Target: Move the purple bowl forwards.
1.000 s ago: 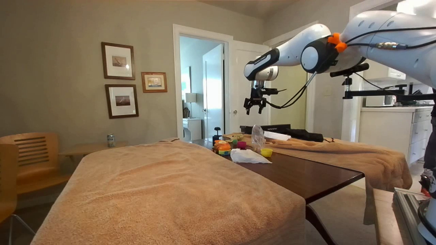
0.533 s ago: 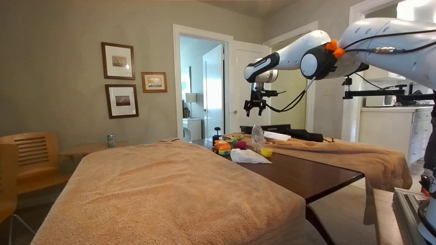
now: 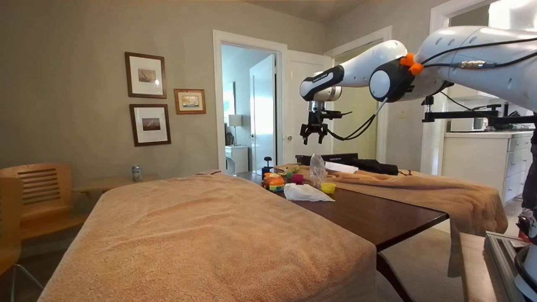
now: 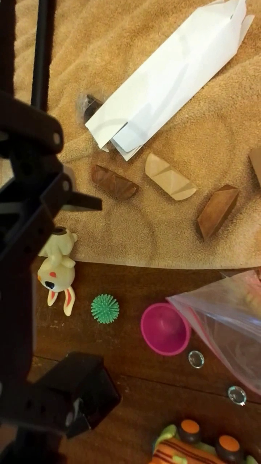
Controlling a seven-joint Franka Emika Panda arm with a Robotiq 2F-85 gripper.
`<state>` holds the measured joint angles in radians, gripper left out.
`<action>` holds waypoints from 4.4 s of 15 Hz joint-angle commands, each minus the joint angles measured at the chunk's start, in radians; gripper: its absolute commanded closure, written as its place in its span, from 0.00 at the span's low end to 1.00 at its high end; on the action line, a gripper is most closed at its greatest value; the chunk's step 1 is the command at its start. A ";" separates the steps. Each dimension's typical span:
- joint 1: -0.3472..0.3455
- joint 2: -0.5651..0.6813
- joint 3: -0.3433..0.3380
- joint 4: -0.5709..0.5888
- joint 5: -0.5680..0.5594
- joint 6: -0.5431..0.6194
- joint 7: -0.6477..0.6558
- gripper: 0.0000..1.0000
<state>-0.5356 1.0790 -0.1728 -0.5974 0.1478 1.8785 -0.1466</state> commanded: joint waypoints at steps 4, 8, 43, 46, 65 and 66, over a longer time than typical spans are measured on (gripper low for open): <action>0.005 0.019 0.006 0.042 0.002 -0.006 0.000 0.00; 0.007 0.012 0.022 0.039 0.005 0.003 -0.054 0.00; 0.145 0.010 0.028 0.021 -0.033 -0.022 -0.453 0.00; 0.137 0.029 0.031 0.020 -0.025 -0.035 -0.442 0.00; 0.105 0.098 0.021 -0.004 -0.037 -0.016 -0.253 0.00; 0.105 0.098 0.021 -0.004 -0.037 -0.016 -0.253 0.00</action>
<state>-0.4304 1.1774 -0.1519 -0.6011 0.1112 1.8628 -0.3993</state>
